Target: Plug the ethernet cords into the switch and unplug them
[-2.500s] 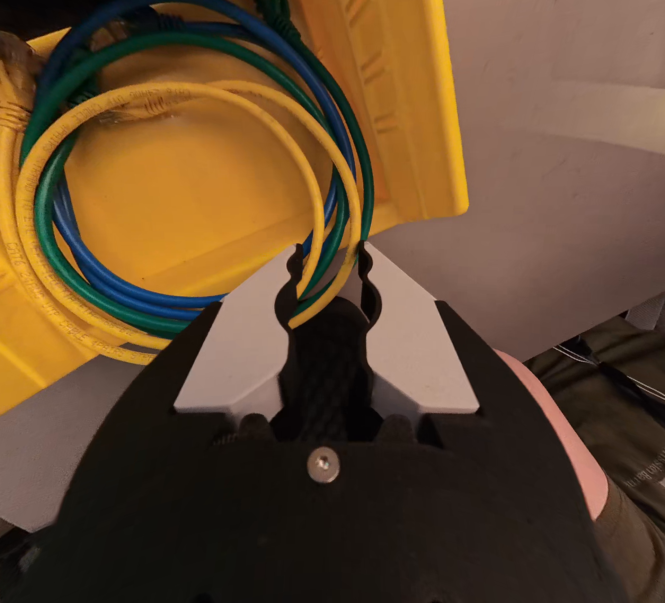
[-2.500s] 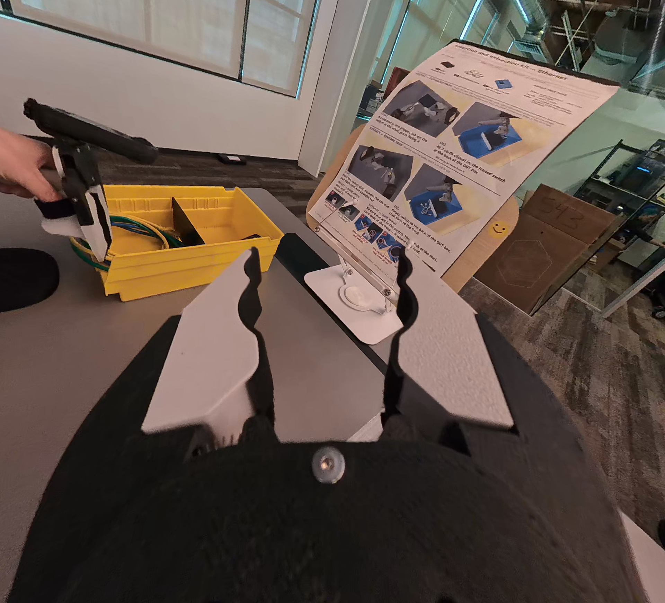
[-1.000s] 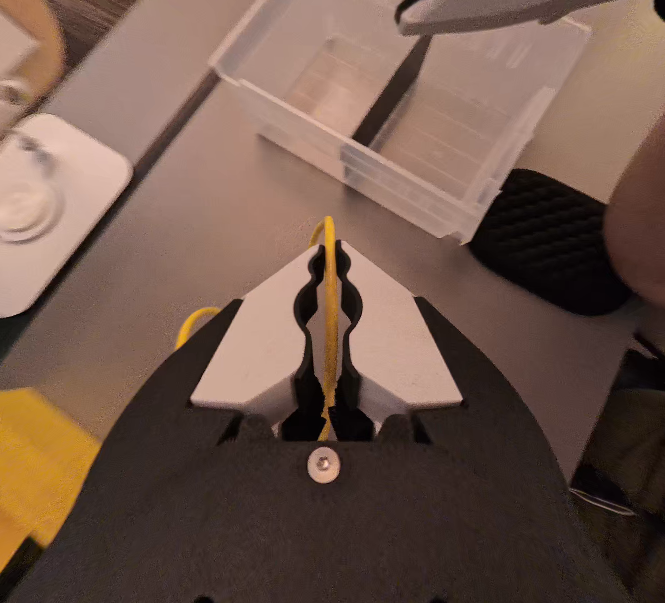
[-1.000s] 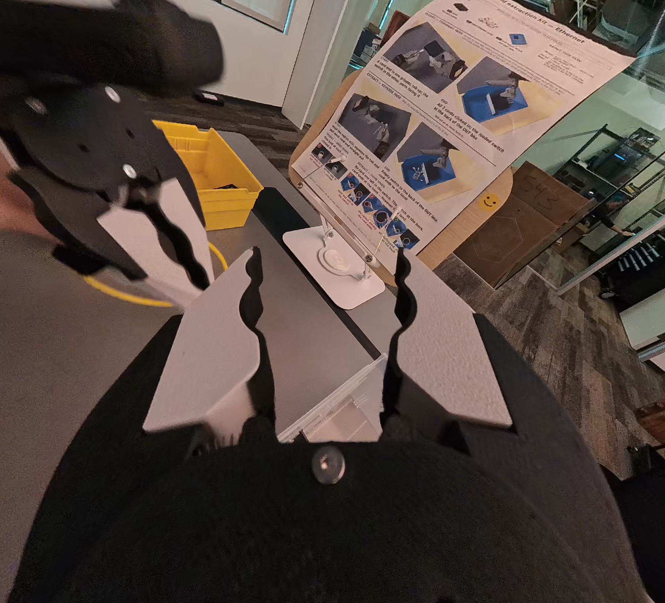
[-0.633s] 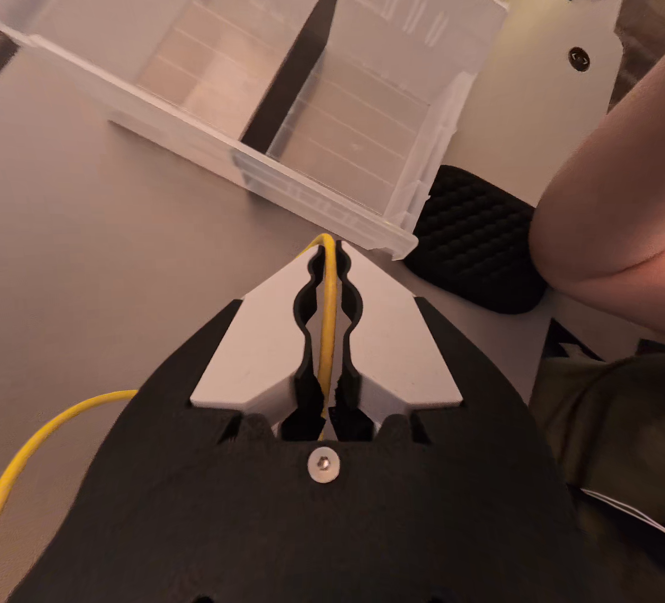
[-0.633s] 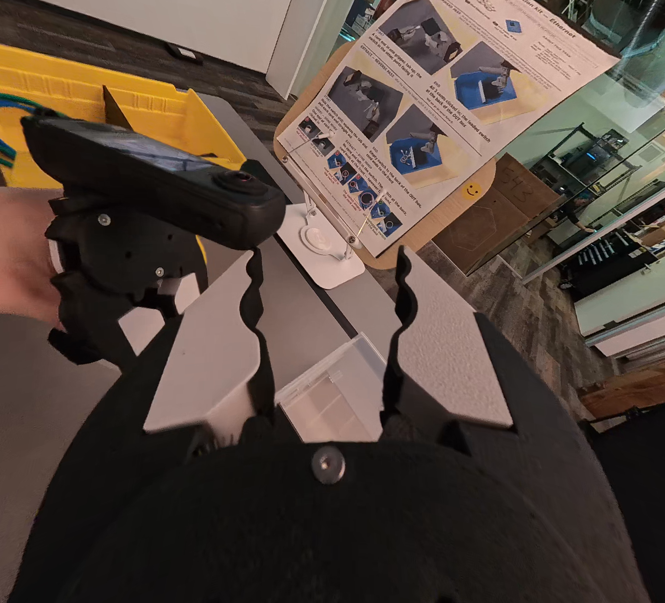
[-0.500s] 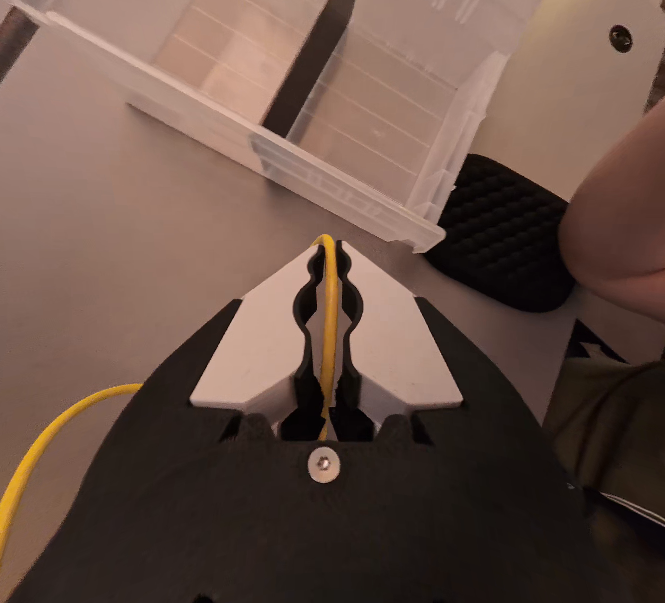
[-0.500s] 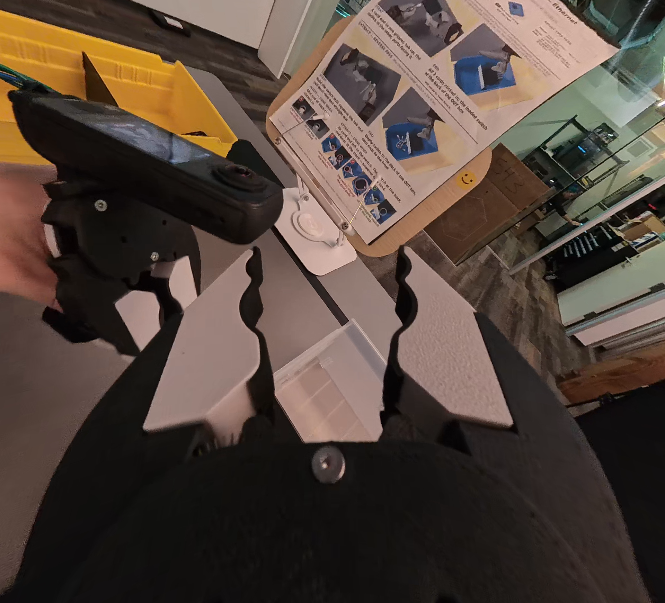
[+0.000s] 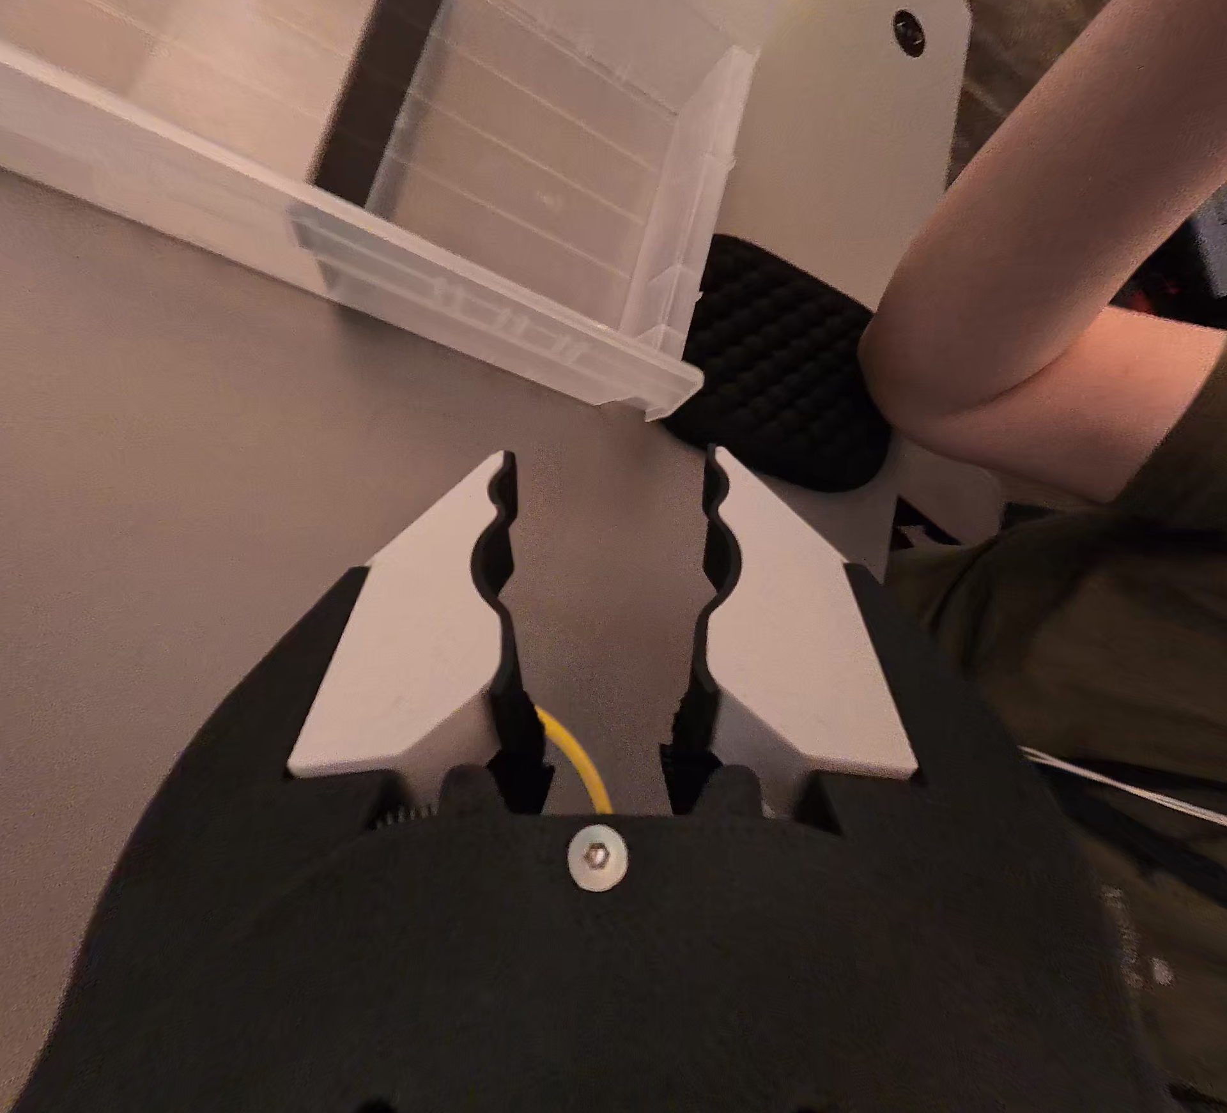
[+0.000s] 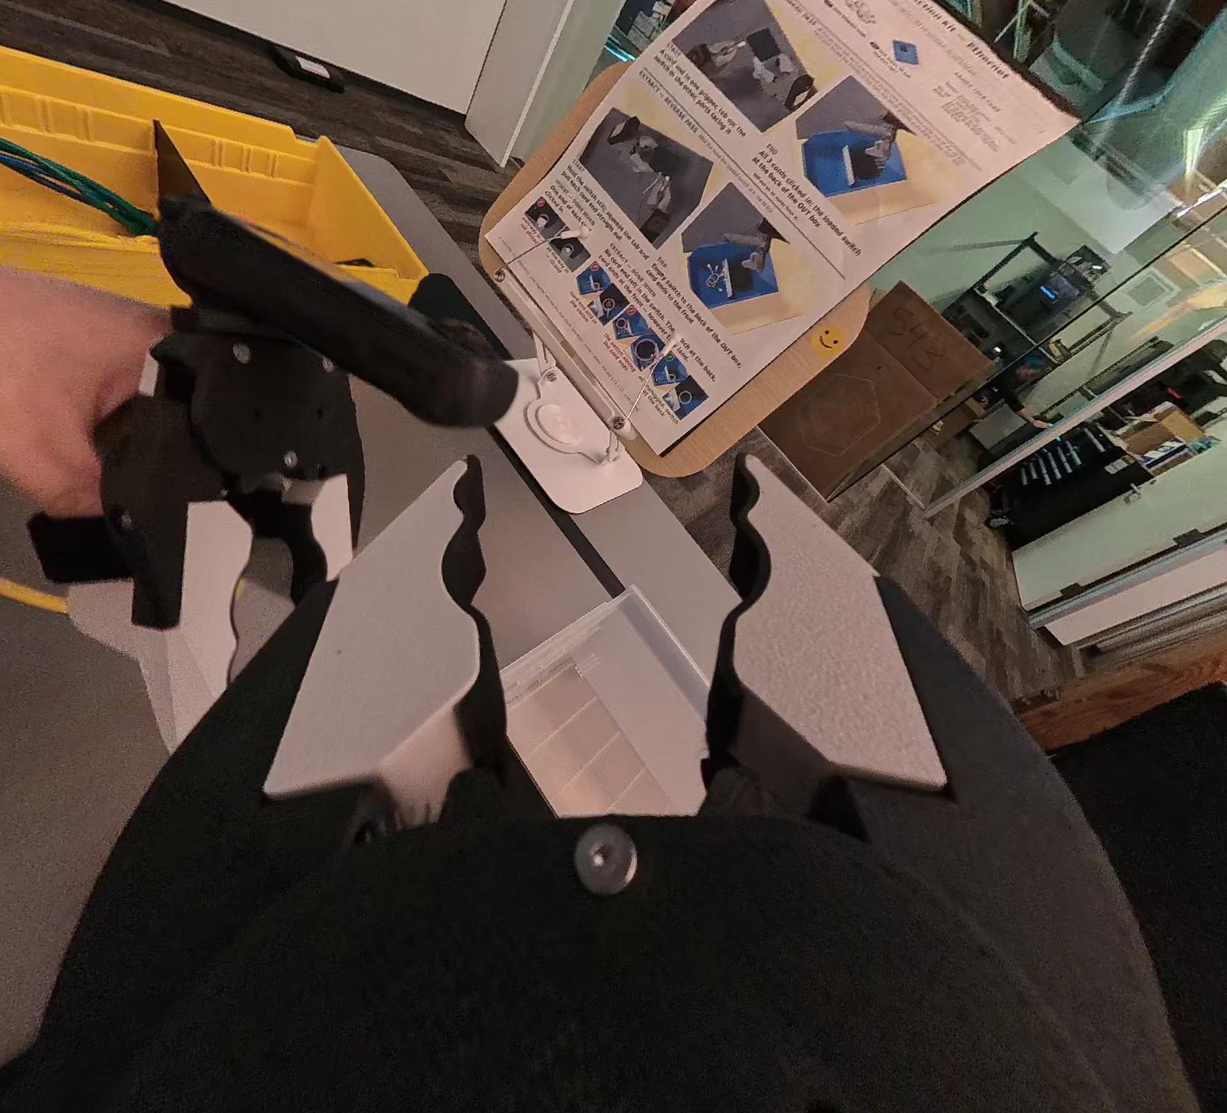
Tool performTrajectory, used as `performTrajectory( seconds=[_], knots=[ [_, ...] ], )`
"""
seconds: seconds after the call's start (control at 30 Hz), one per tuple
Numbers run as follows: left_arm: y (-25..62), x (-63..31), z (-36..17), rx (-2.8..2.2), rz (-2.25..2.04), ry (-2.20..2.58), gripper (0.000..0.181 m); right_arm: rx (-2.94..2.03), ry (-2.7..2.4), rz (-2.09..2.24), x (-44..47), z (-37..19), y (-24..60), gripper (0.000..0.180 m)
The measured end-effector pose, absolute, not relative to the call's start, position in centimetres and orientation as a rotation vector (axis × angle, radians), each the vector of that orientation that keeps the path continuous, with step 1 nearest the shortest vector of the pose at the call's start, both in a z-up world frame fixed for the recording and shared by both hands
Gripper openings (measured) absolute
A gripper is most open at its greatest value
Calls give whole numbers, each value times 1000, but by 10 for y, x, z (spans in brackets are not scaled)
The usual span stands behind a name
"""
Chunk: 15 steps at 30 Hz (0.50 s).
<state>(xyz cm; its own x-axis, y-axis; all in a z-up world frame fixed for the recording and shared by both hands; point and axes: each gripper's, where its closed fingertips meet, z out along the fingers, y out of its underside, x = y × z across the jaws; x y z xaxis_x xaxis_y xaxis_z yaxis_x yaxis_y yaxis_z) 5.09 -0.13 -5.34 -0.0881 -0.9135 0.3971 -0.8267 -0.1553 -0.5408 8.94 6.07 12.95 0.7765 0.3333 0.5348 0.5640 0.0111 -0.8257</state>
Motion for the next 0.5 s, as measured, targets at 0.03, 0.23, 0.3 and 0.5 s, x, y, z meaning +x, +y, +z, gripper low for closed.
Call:
performTrajectory(
  seconds=[0.03, 0.23, 0.3, 0.5],
  knots=[
    [5, 45, -49, -2017, -1034, 1950, 55, -1586, -731, -207, 90, 132, 59, 75],
    [58, -27, -13, -2052, -738, 1771, 60, -1558, -719, -178, 91, 138, 55, 75],
    [69, -67, -18, -2179, -631, 1709, 58, -1566, -720, -181, 92, 136, 57, 75],
    [130, -168, -21, -2464, -357, 1238, 50, -1589, -734, -200, 91, 129, 61, 75]
  ],
)
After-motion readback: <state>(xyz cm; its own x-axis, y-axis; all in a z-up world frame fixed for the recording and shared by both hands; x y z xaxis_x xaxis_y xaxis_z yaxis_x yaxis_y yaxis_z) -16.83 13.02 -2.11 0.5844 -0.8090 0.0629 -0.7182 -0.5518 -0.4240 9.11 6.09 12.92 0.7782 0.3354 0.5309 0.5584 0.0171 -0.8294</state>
